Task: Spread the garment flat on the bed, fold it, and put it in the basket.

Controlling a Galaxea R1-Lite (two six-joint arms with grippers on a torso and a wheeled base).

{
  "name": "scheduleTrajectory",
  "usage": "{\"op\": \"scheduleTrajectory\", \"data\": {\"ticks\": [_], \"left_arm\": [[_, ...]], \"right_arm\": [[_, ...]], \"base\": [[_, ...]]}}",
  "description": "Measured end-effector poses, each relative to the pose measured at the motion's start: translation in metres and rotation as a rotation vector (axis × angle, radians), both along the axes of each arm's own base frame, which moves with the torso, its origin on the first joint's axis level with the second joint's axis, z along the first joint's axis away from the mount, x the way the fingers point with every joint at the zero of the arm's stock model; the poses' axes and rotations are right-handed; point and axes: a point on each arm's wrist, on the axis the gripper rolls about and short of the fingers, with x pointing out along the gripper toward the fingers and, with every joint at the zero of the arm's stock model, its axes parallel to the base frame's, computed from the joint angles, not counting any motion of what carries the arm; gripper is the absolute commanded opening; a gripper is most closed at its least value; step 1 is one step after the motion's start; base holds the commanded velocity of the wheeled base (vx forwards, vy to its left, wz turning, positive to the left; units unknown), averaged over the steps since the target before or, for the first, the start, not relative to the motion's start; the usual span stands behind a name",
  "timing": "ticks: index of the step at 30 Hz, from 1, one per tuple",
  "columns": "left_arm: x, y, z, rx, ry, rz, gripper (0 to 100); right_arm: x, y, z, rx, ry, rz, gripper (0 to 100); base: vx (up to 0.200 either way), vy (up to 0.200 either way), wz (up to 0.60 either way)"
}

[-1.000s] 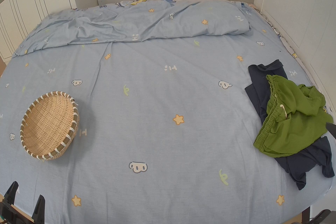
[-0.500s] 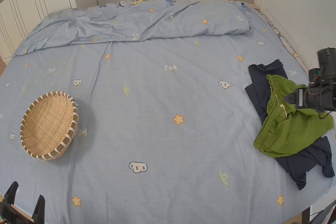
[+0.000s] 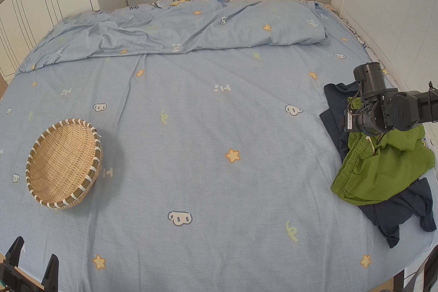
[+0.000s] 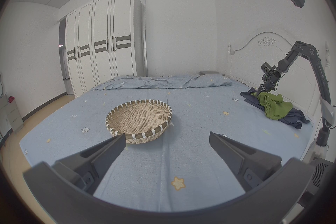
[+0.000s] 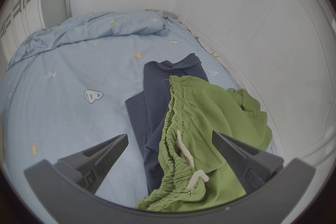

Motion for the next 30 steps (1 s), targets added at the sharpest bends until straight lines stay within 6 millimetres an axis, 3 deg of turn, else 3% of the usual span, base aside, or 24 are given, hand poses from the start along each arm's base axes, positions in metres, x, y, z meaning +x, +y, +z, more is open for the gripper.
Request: {"op": "scheduleTrajectory", "data": {"ticks": [13, 14, 30], "left_arm": [[0.0, 0.0, 0.0, 0.0, 0.0, 0.0, 100], [0.0, 0.0, 0.0, 0.0, 0.0, 0.0, 100], [0.0, 0.0, 0.0, 0.0, 0.0, 0.0, 100]], "right_arm": [[-0.002, -0.005, -0.014, 0.0, 0.097, -0.044, 100], [-0.002, -0.005, -0.015, 0.001, 0.099, -0.046, 0], [-0.01, -0.011, -0.018, 0.017, 0.153, -0.084, 0]], "base": [[0.0, 0.0, 0.0], [0.0, 0.0, 0.0], [0.0, 0.0, 0.0]]}}
